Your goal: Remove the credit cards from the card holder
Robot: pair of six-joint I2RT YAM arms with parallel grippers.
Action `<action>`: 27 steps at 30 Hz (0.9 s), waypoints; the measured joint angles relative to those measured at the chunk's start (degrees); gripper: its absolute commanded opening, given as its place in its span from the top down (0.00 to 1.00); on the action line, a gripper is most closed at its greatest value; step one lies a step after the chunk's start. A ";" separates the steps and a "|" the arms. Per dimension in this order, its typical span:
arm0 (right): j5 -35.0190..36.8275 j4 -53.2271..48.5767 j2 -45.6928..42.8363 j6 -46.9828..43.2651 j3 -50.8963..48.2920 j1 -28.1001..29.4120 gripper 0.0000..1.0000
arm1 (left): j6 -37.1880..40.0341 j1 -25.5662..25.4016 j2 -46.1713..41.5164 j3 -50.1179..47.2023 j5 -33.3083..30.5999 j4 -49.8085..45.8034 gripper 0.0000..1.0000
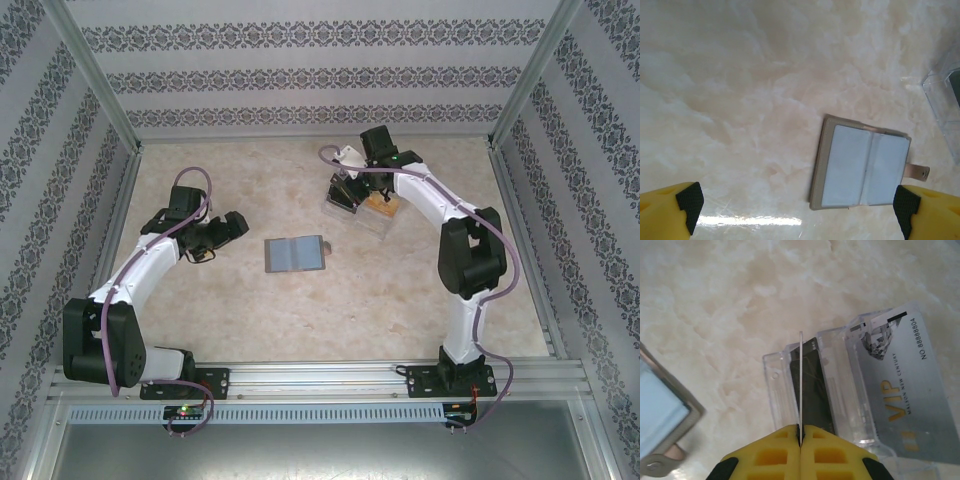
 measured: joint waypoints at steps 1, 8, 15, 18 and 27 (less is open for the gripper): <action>0.39 -0.20 0.59 -0.94 0.59 0.00 1.00 | 0.39 0.00 0.00 0.11 0.02 -0.33 0.01; 1.77 -1.79 2.84 -5.92 2.38 0.00 1.00 | 1.14 0.00 0.07 0.22 0.52 -0.83 0.01; 2.05 -1.81 3.54 -9.31 2.78 0.00 0.99 | 1.14 0.00 0.90 0.50 1.31 -1.01 0.01; 2.16 -1.81 3.96 -10.27 2.97 0.02 0.96 | 1.14 0.00 0.98 0.74 1.42 -1.25 0.01; 2.69 -2.40 6.08 -11.52 4.26 0.50 0.83 | 1.14 0.00 0.98 1.16 1.57 -1.40 0.01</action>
